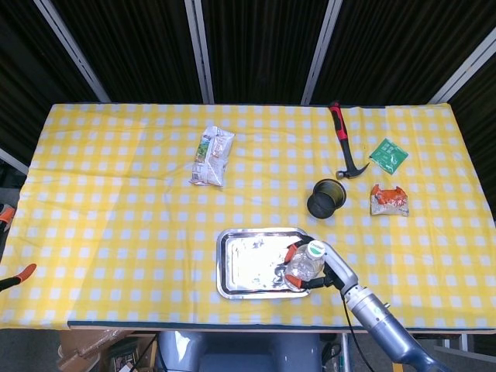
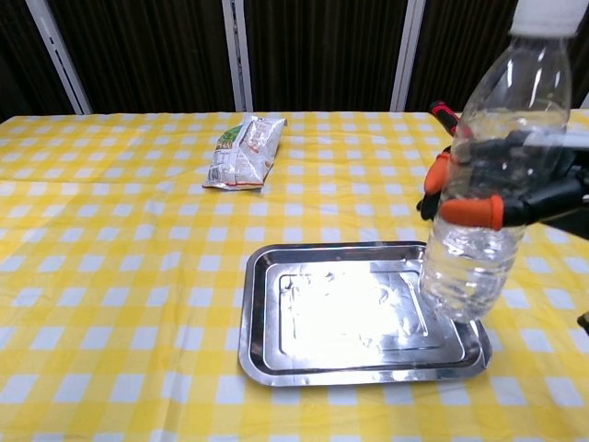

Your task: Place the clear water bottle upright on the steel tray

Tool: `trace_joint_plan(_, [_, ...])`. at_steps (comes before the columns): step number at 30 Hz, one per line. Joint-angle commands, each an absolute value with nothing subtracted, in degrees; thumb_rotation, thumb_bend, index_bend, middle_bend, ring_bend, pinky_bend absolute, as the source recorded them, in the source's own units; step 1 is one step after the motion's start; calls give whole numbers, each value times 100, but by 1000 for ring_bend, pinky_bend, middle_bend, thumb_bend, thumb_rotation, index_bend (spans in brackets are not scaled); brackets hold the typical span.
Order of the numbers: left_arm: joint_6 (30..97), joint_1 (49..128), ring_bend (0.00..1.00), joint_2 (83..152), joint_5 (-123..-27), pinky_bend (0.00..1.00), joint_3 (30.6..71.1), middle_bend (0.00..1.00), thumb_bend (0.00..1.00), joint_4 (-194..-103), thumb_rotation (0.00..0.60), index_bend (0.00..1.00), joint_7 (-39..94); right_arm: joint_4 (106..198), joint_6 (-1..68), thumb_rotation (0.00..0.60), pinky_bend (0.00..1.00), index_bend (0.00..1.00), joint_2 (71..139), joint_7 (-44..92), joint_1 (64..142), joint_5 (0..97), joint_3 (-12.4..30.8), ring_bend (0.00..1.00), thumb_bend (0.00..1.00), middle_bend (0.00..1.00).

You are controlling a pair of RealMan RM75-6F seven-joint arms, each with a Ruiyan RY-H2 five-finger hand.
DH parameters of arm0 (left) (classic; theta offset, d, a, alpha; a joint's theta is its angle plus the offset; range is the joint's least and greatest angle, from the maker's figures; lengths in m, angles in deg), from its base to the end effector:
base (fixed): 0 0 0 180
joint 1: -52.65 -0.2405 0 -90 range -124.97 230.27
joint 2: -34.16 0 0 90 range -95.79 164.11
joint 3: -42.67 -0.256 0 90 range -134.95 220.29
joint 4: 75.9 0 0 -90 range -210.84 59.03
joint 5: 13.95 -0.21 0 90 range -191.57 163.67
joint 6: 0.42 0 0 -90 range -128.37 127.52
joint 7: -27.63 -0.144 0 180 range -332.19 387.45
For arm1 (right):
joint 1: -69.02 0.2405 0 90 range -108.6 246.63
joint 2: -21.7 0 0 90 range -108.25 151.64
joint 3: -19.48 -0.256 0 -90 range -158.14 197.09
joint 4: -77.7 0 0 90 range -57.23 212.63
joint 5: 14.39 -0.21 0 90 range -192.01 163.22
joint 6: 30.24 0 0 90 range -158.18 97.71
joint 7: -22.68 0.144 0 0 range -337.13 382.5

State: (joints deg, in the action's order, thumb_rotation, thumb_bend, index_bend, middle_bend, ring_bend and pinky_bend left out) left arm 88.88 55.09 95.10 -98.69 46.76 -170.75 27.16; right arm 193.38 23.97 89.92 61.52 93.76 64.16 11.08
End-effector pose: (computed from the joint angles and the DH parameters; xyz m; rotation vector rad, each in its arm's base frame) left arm -0.3104 0.1715 0.1865 -1.2981 -0.8486 -0.9107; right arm -0.1479 -0.2371 0.0586 1.3589 -2.1283 1.4587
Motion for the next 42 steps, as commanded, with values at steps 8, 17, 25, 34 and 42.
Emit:
trace_joint_plan(8, [8960, 5469, 0, 9471, -9892, 0, 4680, 0, 190, -17080, 600, 46, 2838, 21269, 3307, 600, 0, 809, 6633, 5796, 9256, 6730, -22, 254, 821, 616])
trace_joint_plan(17, [8951, 5466, 0, 9465, -9901, 0, 4672, 0, 190, -17075, 600, 46, 2849, 21269, 2913, 600, 0, 809, 6219, 6091, 9310, 6734, 124, 253, 820, 616])
trace_joint_plan(25, [8940, 5473, 0, 9470, -9875, 0, 4689, 0, 190, -17070, 600, 46, 2834, 20690, 2522, 600, 0, 809, 7688, 5401, 9543, 6046, 755, 254, 823, 616])
trace_joint_plan(34, [8882, 5506, 0, 9500, -9861, 0, 4688, 0, 190, -17077, 600, 47, 2737, 19509, 2678, 600, 0, 809, 9651, 5326, 9602, 6320, 1158, 254, 829, 616])
trace_joint_plan(42, [8871, 5510, 0, 9491, -9862, 0, 4687, 0, 190, -17061, 600, 47, 2762, 19270, 2803, 600, 0, 809, 10188, 5122, 9626, 6346, 1207, 254, 829, 616])
